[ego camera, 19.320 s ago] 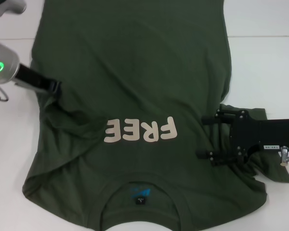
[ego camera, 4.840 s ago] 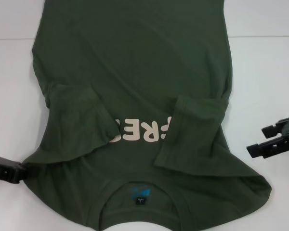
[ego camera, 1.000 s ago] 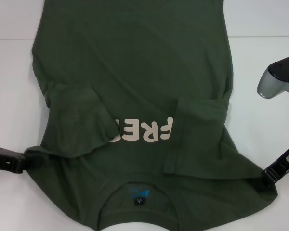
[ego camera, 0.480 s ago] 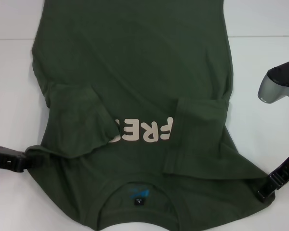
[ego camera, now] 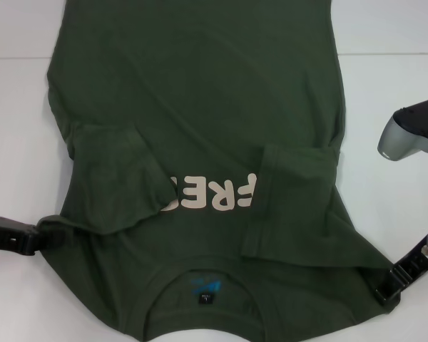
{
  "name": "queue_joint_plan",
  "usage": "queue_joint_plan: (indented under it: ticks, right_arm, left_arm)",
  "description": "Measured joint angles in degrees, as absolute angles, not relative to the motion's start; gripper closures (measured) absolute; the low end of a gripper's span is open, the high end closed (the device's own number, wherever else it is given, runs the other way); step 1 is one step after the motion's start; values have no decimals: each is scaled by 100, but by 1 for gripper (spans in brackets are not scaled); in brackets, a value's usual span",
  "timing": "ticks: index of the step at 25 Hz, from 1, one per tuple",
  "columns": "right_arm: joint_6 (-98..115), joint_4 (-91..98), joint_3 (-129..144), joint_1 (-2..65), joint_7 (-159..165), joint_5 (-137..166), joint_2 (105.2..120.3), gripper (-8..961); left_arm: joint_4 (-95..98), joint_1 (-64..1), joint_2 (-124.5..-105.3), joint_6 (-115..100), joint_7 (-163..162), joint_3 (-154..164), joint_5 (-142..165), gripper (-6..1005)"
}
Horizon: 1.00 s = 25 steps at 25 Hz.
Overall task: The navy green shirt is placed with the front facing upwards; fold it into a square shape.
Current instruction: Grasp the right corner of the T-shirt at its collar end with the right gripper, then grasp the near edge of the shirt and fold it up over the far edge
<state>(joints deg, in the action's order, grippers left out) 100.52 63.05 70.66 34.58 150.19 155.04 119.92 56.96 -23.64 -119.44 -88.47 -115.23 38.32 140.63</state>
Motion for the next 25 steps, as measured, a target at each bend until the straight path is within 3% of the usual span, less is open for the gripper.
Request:
queue_joint_plan:
  ticks: [4, 9, 15, 25]
  right_arm:
    - [10066, 6311, 7084, 3408, 15044, 15509, 11989, 398]
    - [10114, 6328, 7082, 3382, 15050, 15510, 11980, 658]
    - [10132, 6382, 7074, 3345, 15055, 15509, 11963, 889]
    - [10261, 7062, 6865, 3193, 14902, 15573, 11953, 936]
  left_arm:
    - [5696, -2365, -11944, -8854, -11523, 3832, 14063, 961]
    - [5696, -2365, -11944, -8858, -11518, 3832, 14062, 962]
    - [5670, -2353, -11944, -8858, -11502, 3832, 14058, 962]
    - [5536, -2393, -11908, -8746, -11470, 3807, 14044, 961]
